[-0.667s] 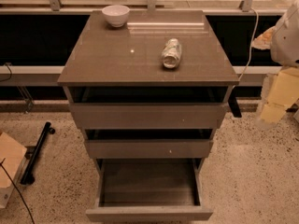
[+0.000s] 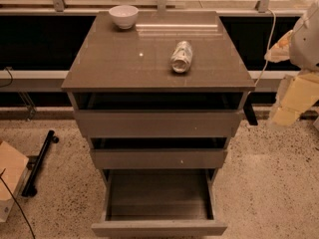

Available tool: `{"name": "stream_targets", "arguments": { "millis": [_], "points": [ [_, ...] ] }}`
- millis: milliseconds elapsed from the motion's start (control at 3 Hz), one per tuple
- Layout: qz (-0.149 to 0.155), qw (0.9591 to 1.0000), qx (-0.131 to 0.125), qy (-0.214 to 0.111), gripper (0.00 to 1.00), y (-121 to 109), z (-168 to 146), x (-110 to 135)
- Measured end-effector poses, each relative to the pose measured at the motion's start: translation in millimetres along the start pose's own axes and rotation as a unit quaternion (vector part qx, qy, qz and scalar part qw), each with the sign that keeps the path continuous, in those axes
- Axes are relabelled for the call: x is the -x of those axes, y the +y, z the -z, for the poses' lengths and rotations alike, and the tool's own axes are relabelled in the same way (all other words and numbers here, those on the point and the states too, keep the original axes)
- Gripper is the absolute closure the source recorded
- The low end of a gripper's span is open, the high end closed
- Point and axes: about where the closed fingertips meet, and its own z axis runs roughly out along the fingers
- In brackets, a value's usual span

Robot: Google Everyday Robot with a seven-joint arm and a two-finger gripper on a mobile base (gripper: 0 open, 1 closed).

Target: Close bottom drawer

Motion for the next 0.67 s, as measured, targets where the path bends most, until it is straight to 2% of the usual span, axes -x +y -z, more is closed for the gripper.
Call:
{"name": "stream_targets", "arguments": {
  "millis": [667],
  "points": [
    [0.011, 0.9997, -0.015, -0.013, 0.66, 6.0, -15.6, 0.0]
  ]
}}
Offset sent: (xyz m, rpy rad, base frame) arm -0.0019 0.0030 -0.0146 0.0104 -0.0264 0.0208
